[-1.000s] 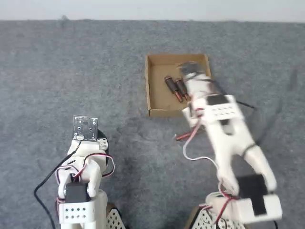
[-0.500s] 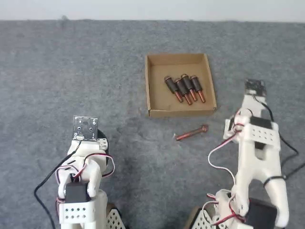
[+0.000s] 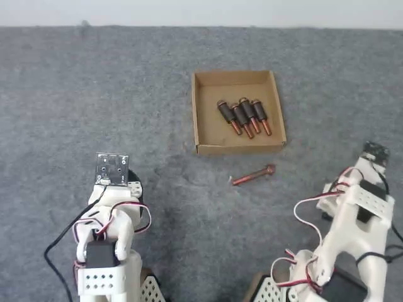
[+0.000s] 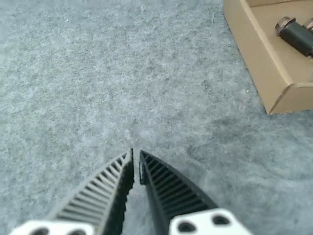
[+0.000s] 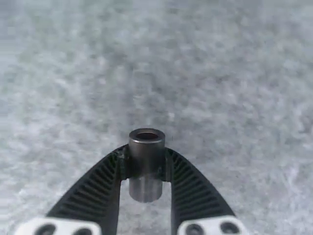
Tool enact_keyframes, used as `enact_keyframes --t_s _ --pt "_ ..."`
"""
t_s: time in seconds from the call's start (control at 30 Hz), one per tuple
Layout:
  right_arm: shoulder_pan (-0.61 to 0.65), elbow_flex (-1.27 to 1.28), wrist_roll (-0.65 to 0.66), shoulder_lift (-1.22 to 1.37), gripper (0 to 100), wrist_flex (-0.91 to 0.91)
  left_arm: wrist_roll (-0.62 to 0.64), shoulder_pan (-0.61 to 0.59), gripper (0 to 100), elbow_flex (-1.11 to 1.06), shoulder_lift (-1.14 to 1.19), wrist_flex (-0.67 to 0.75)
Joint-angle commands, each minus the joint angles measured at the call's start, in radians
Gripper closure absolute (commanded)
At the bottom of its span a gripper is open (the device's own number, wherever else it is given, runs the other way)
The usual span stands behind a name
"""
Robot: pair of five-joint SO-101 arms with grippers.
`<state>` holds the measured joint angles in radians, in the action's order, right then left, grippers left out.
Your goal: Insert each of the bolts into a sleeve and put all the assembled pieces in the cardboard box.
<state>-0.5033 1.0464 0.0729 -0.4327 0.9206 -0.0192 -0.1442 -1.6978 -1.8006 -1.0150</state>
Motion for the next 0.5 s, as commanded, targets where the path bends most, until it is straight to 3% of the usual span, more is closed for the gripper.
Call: enact_keyframes --t_s 0.0,0.13,0.27,0.47 --pt "-0.044 -0.005 -0.002 -0.053 99.1 0.004 0.002 0.066 98 0.013 -0.021 0.031" --pt "-0.042 -0.002 -0.006 -0.053 99.1 0.002 0.032 0.126 98 0.036 -0.02 0.118" --pt "-0.042 -0.002 -0.005 -0.045 99.1 0.002 0.078 0.135 98 0.185 0.012 0.057" --pt "-0.042 0.0 -0.003 -0.044 99.1 -0.001 0.078 0.238 98 0.522 0.402 -0.052"
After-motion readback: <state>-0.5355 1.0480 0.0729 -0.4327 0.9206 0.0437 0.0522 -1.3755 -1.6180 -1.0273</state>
